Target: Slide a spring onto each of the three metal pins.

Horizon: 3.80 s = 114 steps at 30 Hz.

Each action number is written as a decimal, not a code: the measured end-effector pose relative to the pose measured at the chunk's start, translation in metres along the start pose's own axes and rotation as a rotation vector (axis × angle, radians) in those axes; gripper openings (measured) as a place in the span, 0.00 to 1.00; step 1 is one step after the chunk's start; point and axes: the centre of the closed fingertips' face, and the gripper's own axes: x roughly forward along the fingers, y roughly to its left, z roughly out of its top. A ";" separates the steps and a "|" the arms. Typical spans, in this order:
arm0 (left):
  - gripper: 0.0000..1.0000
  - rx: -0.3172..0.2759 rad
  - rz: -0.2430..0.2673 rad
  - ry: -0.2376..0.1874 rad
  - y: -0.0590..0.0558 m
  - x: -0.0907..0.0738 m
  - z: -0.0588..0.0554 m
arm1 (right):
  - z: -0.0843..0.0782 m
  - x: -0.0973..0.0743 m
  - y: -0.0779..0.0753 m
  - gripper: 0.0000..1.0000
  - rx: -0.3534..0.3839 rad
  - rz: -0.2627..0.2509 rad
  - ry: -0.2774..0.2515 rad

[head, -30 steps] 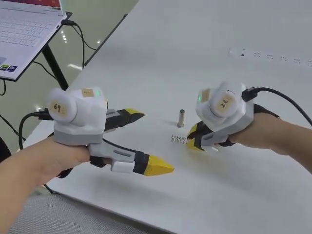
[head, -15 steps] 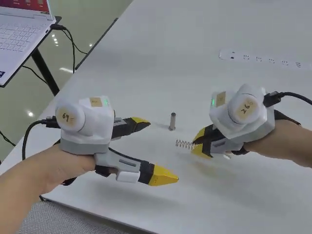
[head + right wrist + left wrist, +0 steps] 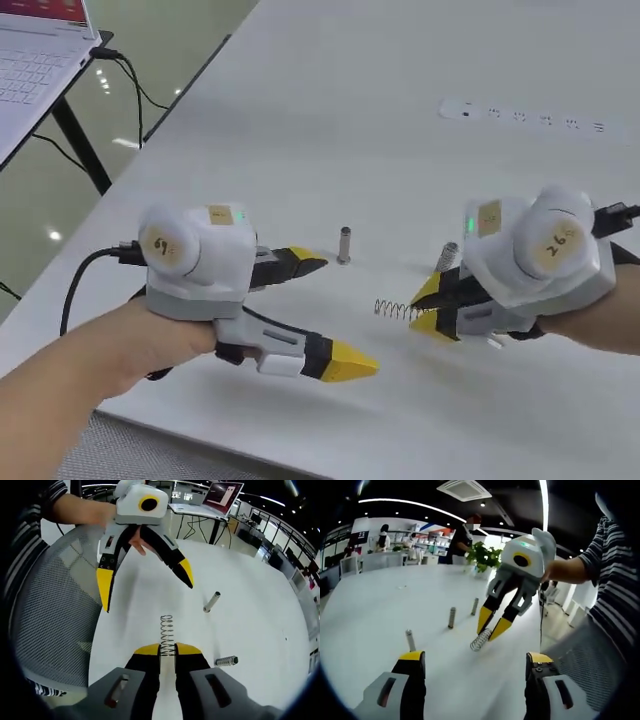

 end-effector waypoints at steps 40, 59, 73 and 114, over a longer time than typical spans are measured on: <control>0.04 0.086 -0.150 -0.043 -0.027 0.029 0.012 | 0.006 -0.016 0.013 0.07 -0.069 0.012 -0.029; 0.03 0.101 -0.188 -0.044 -0.032 0.027 0.016 | 0.005 -0.019 0.014 0.10 -0.022 0.006 -0.053; 0.03 0.110 -0.244 -0.015 -0.038 0.027 0.014 | -0.003 -0.020 0.021 0.08 -0.035 0.022 -0.058; 0.03 0.134 -0.236 0.038 -0.038 0.031 -0.003 | 0.021 -0.035 0.025 0.07 -0.127 0.027 -0.126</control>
